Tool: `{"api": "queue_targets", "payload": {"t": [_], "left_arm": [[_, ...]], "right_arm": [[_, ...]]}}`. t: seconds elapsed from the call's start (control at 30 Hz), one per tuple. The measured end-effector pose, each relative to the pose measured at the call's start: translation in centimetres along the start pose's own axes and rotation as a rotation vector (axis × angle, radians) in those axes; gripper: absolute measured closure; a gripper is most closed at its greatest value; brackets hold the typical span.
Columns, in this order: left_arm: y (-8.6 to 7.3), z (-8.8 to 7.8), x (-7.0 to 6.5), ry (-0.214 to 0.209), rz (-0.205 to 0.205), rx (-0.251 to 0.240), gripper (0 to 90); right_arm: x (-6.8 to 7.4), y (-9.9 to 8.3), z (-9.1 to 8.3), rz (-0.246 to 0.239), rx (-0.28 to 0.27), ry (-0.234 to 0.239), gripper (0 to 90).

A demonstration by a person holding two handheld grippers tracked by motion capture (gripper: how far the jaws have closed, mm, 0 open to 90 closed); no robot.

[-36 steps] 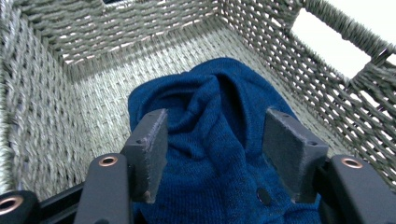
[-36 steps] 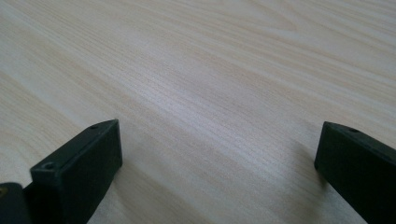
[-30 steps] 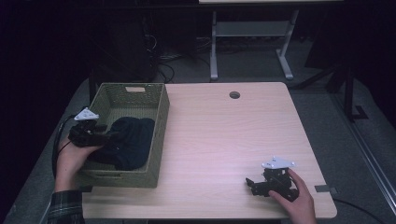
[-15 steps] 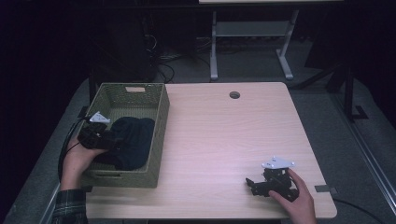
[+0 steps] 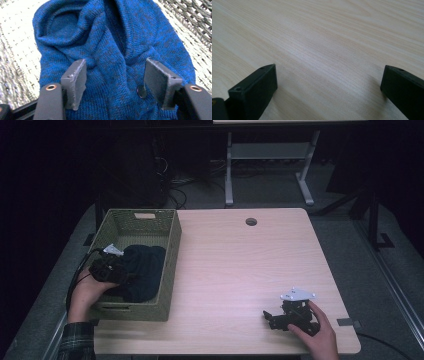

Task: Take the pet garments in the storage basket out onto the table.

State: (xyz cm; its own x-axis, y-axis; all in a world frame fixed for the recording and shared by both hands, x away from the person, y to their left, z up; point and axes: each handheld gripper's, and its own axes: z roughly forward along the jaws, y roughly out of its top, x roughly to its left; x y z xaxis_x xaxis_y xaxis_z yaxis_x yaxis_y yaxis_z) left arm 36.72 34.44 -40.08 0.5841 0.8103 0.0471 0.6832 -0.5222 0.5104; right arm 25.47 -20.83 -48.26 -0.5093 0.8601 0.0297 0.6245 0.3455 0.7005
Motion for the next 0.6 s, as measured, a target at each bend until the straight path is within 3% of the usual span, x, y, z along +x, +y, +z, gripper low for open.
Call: {"api": "queue_targets", "payload": {"t": [0.27, 0.4, 0.6], "left_arm": [[0.0, 1.1, -0.2, 0.013, 0.022, 0.071, 35.8], [-0.1, 1.4, -0.4, 0.007, 0.027, 0.104, 49.7], [-0.1, 1.4, -0.7, 0.030, 0.038, 0.125, 71.7]], "right_arm": [[0.0, 0.0, 0.0, 0.000, 0.000, 0.000, 0.4], [0.0, 0.0, 0.0, 0.000, 0.000, 0.000, 0.4], [0.0, 0.0, 0.0, 0.000, 0.000, 0.000, 0.4]]}}
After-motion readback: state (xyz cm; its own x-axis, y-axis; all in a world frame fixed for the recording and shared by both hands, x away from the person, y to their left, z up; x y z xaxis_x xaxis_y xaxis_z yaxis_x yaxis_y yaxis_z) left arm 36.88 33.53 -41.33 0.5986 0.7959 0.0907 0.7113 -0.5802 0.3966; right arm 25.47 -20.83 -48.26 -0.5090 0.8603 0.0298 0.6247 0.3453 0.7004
